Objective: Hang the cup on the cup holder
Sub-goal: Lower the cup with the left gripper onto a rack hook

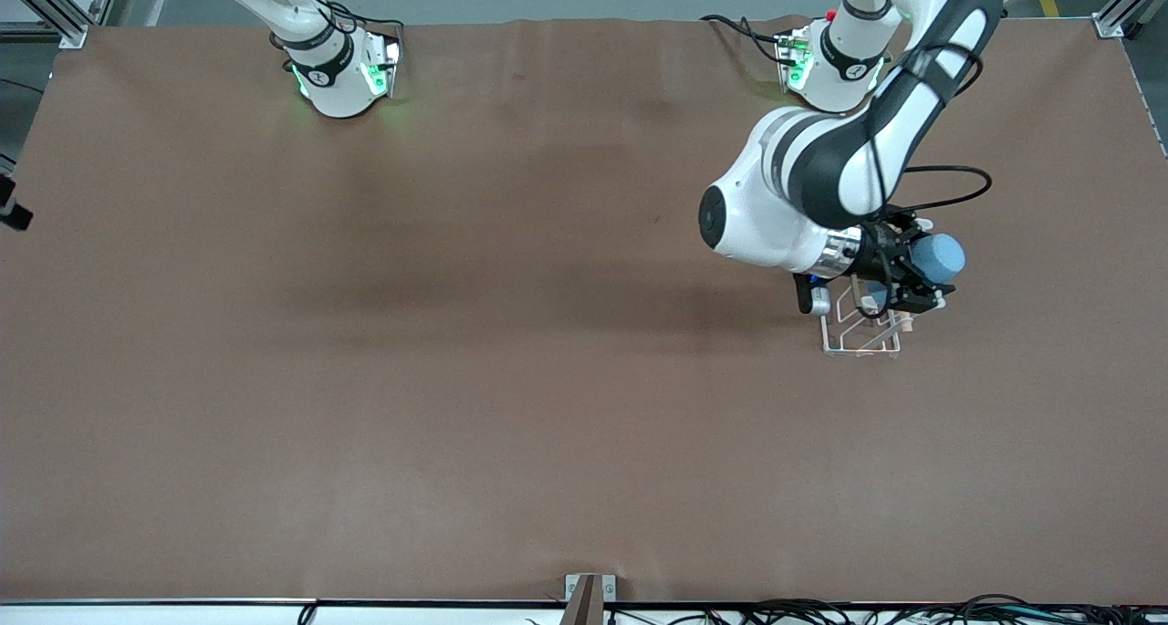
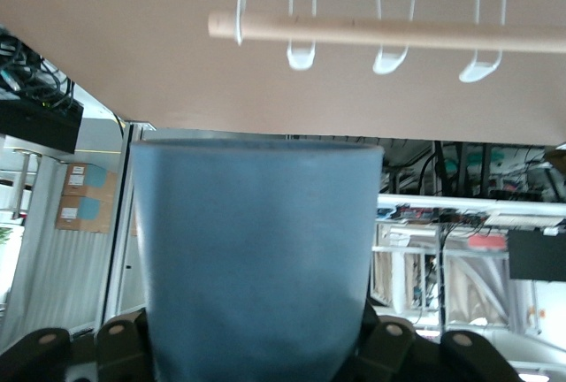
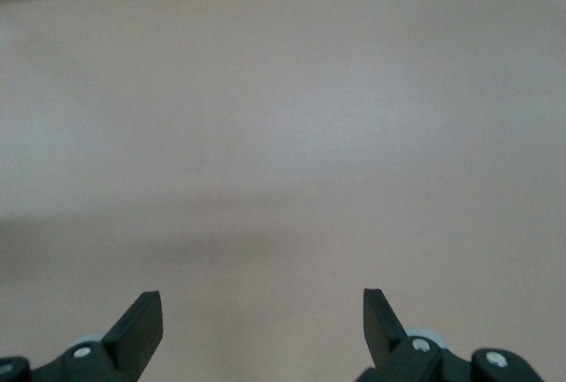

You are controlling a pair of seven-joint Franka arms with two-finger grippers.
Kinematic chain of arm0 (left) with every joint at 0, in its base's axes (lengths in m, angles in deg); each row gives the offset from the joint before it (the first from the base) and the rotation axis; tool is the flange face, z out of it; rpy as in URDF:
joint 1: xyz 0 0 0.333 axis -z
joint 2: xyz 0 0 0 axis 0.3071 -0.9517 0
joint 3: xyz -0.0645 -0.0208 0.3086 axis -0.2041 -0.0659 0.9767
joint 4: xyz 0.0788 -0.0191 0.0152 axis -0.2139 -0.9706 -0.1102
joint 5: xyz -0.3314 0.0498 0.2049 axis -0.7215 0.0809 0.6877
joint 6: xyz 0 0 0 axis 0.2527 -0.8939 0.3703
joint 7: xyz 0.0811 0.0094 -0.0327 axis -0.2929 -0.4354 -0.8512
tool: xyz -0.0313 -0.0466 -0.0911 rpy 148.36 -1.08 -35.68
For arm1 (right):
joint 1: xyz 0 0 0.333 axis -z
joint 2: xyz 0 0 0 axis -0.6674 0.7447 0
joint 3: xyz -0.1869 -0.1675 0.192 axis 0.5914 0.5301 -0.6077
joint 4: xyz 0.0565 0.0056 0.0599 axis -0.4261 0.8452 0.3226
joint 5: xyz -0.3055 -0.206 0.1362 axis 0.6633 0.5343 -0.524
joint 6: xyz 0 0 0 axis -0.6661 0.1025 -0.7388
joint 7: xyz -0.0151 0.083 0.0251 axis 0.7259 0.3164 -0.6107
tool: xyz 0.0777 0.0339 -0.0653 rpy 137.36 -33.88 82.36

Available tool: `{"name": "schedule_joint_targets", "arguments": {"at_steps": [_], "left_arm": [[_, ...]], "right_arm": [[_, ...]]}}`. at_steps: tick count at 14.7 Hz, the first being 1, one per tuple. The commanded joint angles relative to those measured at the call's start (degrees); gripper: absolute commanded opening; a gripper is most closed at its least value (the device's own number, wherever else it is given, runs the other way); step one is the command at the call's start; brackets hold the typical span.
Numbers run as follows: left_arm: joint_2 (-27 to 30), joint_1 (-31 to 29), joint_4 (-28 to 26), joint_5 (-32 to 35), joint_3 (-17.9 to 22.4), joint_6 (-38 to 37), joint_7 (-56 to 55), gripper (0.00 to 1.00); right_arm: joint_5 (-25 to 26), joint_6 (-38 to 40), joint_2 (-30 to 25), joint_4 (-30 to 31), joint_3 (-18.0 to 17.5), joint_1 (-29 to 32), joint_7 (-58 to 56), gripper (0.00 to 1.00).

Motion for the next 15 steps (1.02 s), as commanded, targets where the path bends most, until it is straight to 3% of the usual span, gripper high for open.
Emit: {"name": "schedule_joint_targets", "arguments": {"at_steps": [1,5,15], "left_arm": [[-2.6,0.7,-0.3,2.2,-0.4,-0.2,-0.1,0.51],[-4.9,0.9,-1.4,4.5,-0.4,-0.2,-2.9,0.5],[-9.3,0.5,-4.1,8.2,-0.4,-0.2,-8.3,0.51]], "right_arm": [[1.2,3.0,-3.5,3.6,-1.2,-0.1,2.1,1.0],[1.3,-0.1,-9.1,11.9,-1.4,-0.2,2.1,1.0],[2.1,0.3,-8.7,9.8,-1.6,-1.0,2.5,1.0]]}}
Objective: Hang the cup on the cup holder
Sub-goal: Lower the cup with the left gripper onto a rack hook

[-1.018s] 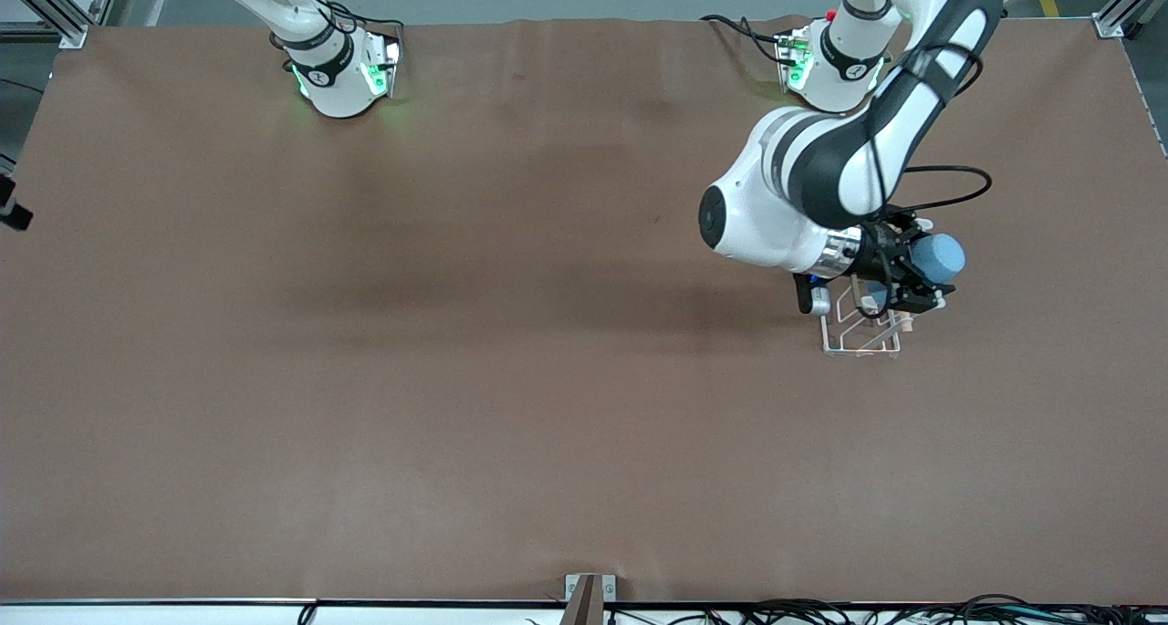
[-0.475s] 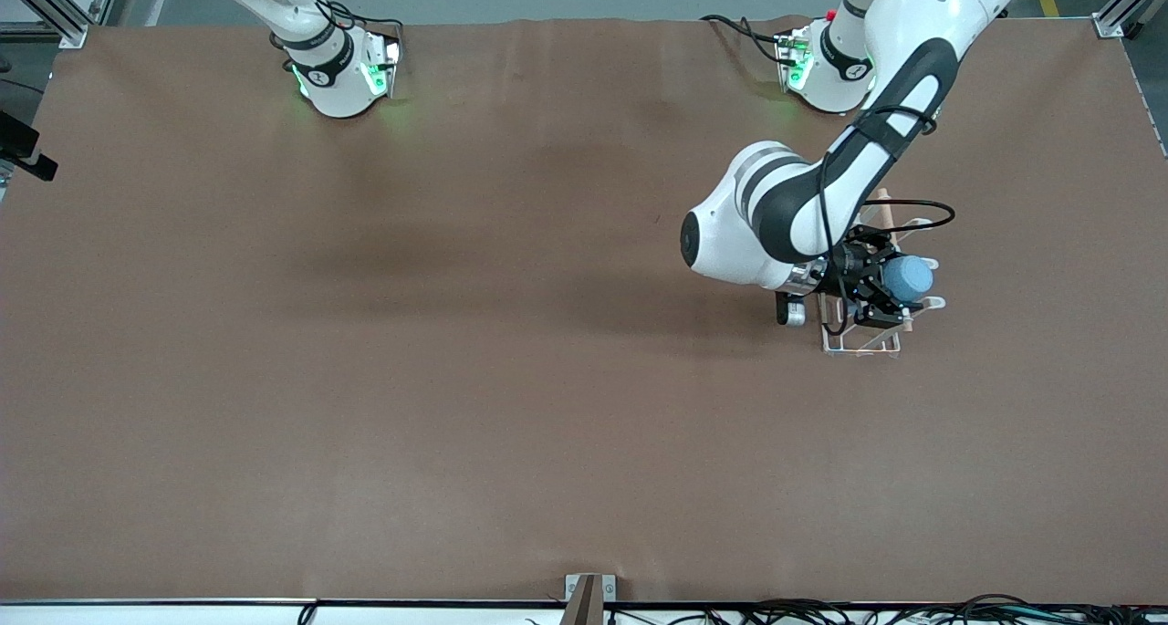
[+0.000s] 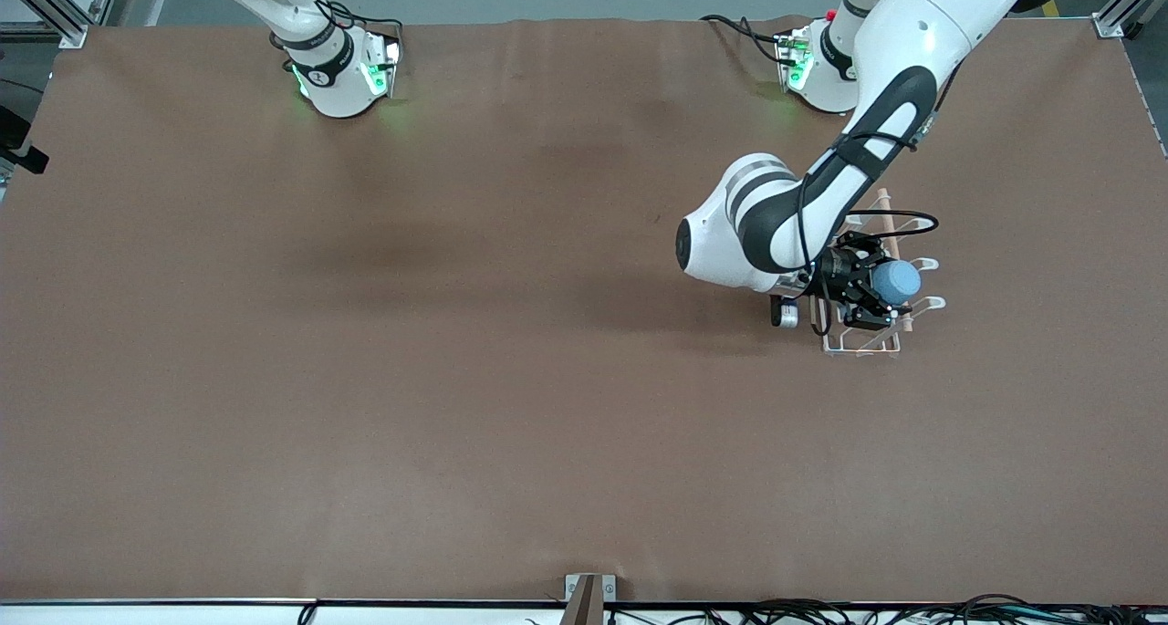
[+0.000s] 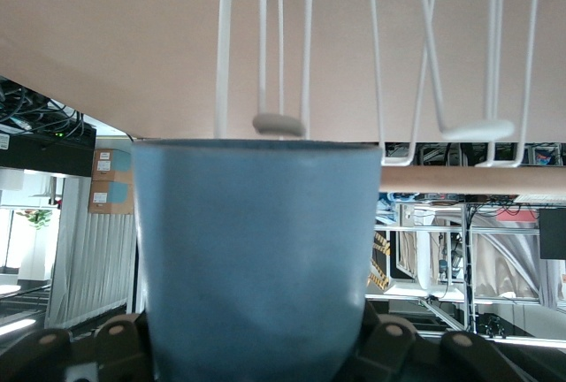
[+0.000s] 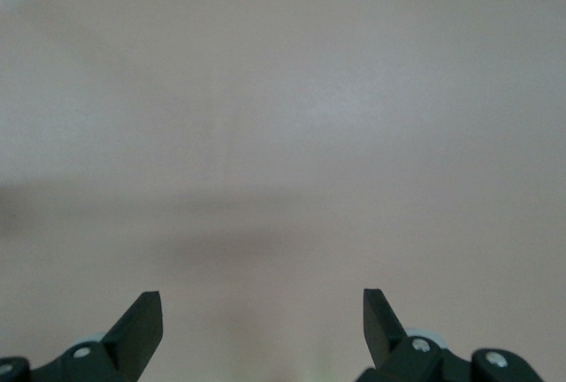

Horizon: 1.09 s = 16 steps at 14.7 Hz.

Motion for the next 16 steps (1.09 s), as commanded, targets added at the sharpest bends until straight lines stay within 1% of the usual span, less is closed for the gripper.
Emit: {"name": "schedule_joint_targets", "arguments": {"at_steps": [1,3,4,7,8,10,11,14,16], "left_arm": [[-0.8,-0.6,-0.5,2.2,-0.4,-0.2,-0.6,0.51],[-1.0,-0.8,-0.5,2.2,-0.4,-0.2,-0.7,0.51],[-1.6,-0.8,-0.5,2.3,-0.4,-0.2,-0.8,0.51],[-2.0,-1.0,-1.4,3.4,-0.4,-0.2,-2.4,0.55],[-2.8,-1.1,-1.4,4.1,-0.3,-0.2,-3.1,0.58],[-2.9,-1.2,-1.7,4.4,-0.4,-0.2,-4.6,0.75],[-2.8,-1.2,-1.7,4.4,-0.4,-0.3,-5.2,1.0],[-2.4,-1.2,-1.2,4.4,-0.4,-0.3,-7.3,1.0],[-2.1,-1.3,1.9,3.7,-0.5,-0.3,-8.1,1.0]], "right_arm": [[1.4,0.1,-1.2,1.4,-0.4,-1.0,1.7,1.0],[1.4,0.2,-1.3,1.5,-1.1,-0.7,1.9,1.0],[1.4,0.5,-1.3,1.5,-2.5,0.2,1.8,1.0],[1.4,1.0,-1.3,1.9,-4.6,2.1,2.6,1.0],[1.4,1.6,-1.3,1.9,-4.7,2.3,2.6,1.0],[1.4,1.8,-1.4,2.4,-4.7,2.3,2.5,1.0],[1.4,1.8,-1.5,2.6,-4.8,2.7,2.5,1.0],[1.4,1.8,-1.6,2.7,-6.0,3.5,2.5,1.0],[1.4,1.9,-1.5,2.7,-6.1,3.8,2.3,1.0]]}}
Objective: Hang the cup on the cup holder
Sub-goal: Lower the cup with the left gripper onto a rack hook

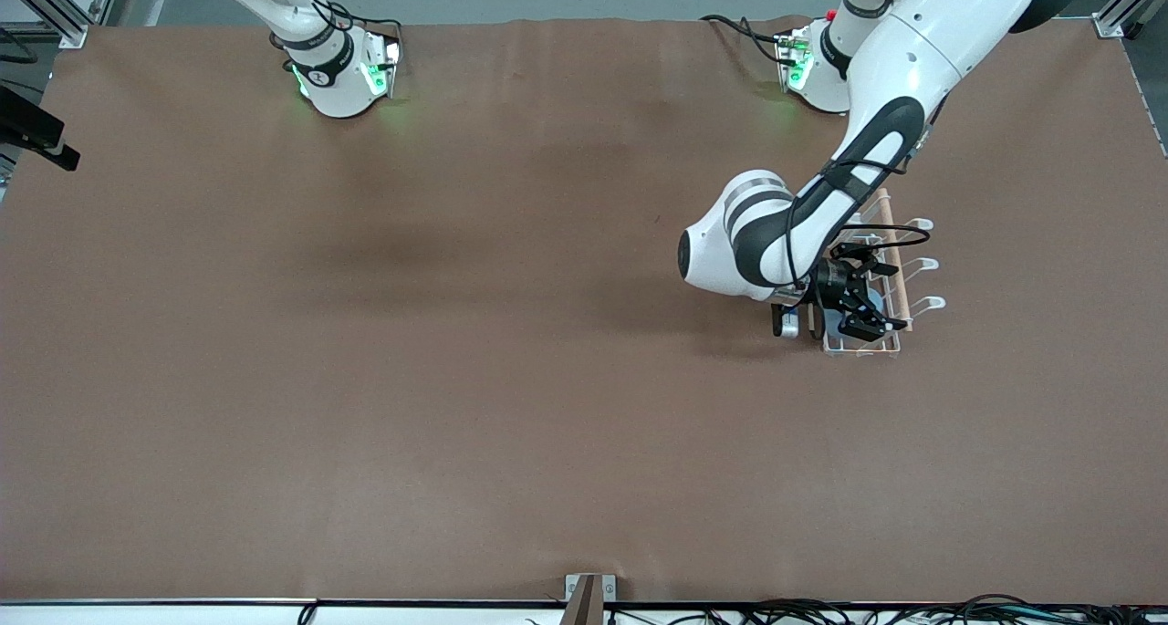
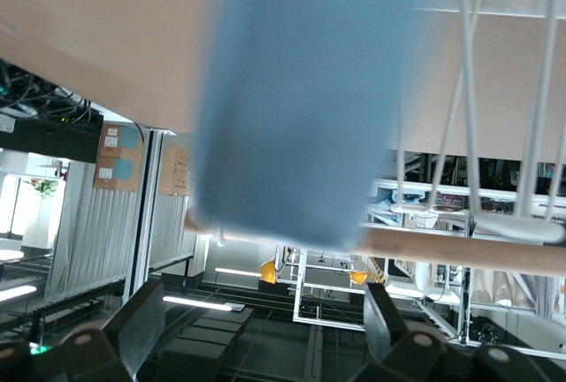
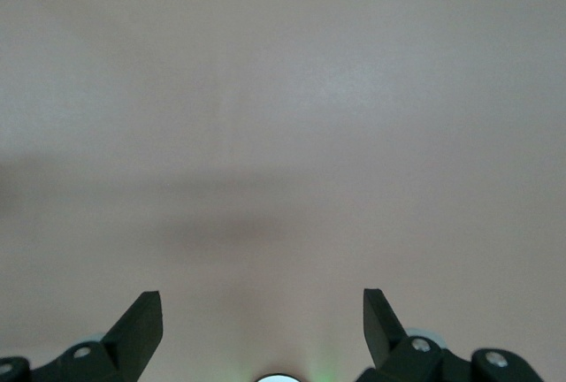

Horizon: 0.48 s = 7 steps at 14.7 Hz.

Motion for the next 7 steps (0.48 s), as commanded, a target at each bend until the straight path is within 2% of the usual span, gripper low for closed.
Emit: {"name": "schedule_joint_targets", "arguments": {"at_steps": [1,3,5,7], "left_arm": [[1.2,-0.6,3.7,-0.5,-0.7,-0.4,-1.8,1.0],[1.9,-0.4,8.7,-5.9,-0.8,-0.4,-6.7,1.0],[1.9,-0.4,16.9,-13.2,-0.9,-0.4,-8.7,1.0],[2.5,-0.5,23.7,-19.5,-0.9,-0.2,-9.1,1.0]], "right_arm": [[0.8,-0.1,-1.4,2.0,-1.8,1.4,0.4,1.0],[0.8,-0.1,-1.6,2.8,-2.3,1.4,0.5,1.0],[0.8,-0.2,-1.8,3.8,-4.0,2.5,0.5,1.0],[0.8,-1.2,-3.5,6.5,-4.2,2.6,0.7,1.0]]}}
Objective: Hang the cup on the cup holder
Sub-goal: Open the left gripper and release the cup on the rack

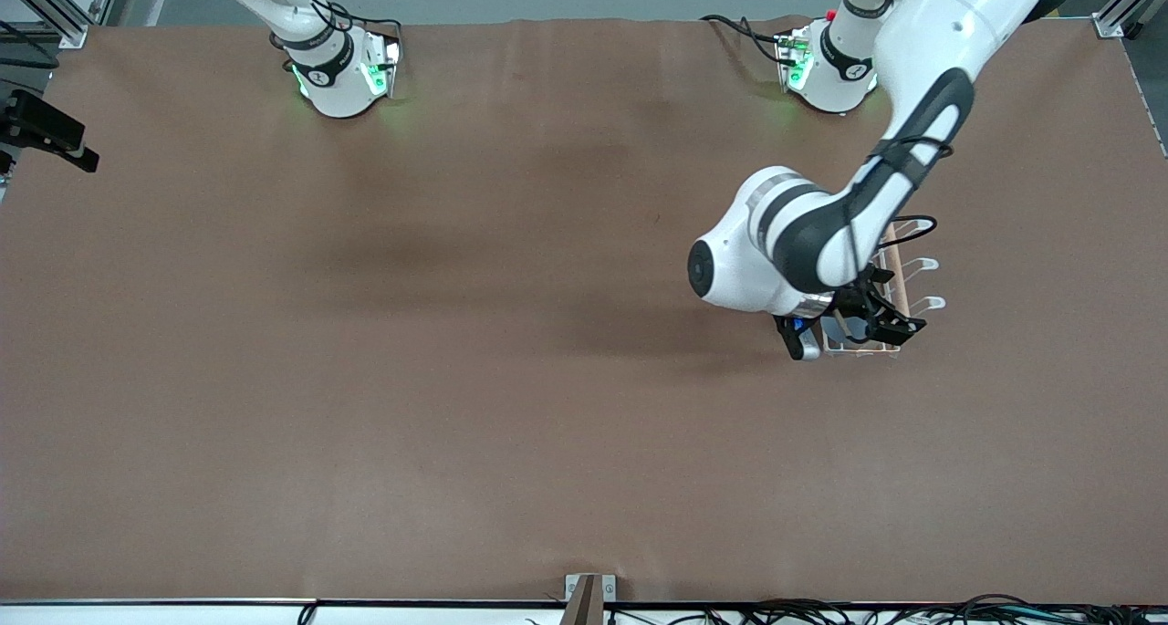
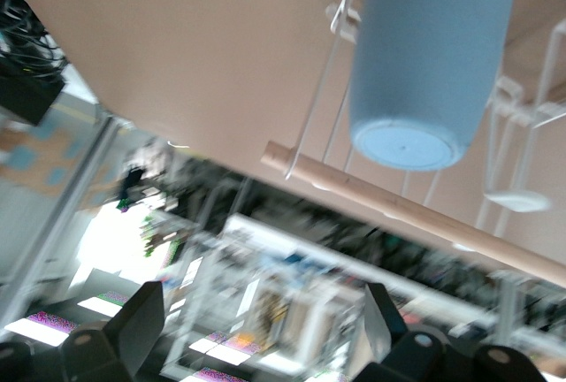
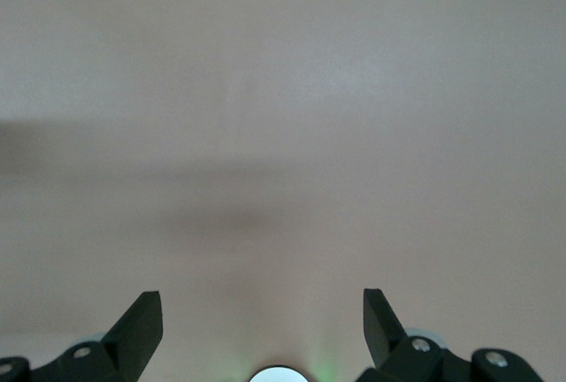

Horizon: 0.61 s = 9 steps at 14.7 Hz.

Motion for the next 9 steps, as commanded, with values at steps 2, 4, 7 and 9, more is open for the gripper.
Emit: {"name": "schedule_joint_targets", "arguments": {"at_steps": [2,4,7,9], "left_arm": [[0.6,-0.3,12.3,-9.5,-0.6,0.1,-2.6,1.0],[0.8,-0.4,15.4,-10.7,-2.7,1.9,-6.1,1.0],[3.0,-4.1,17.4,-22.0,-3.8,9.2,-11.8,1.0],[4.8,-6.2,17.4,-26.5,-4.0,12.8,-13.5,1.0]], "right_arm": [[0.8,-2.5,-4.5,6.4,-1.8,1.8,0.7,1.0],[1.0,-3.1,-4.1,5.9,-1.5,1.6,0.6,1.0],[1.1,-3.7,-3.9,4.9,-1.4,1.7,0.6,1.0],[1.1,-3.9,-3.9,4.5,-1.4,1.7,0.6,1.0]]}}
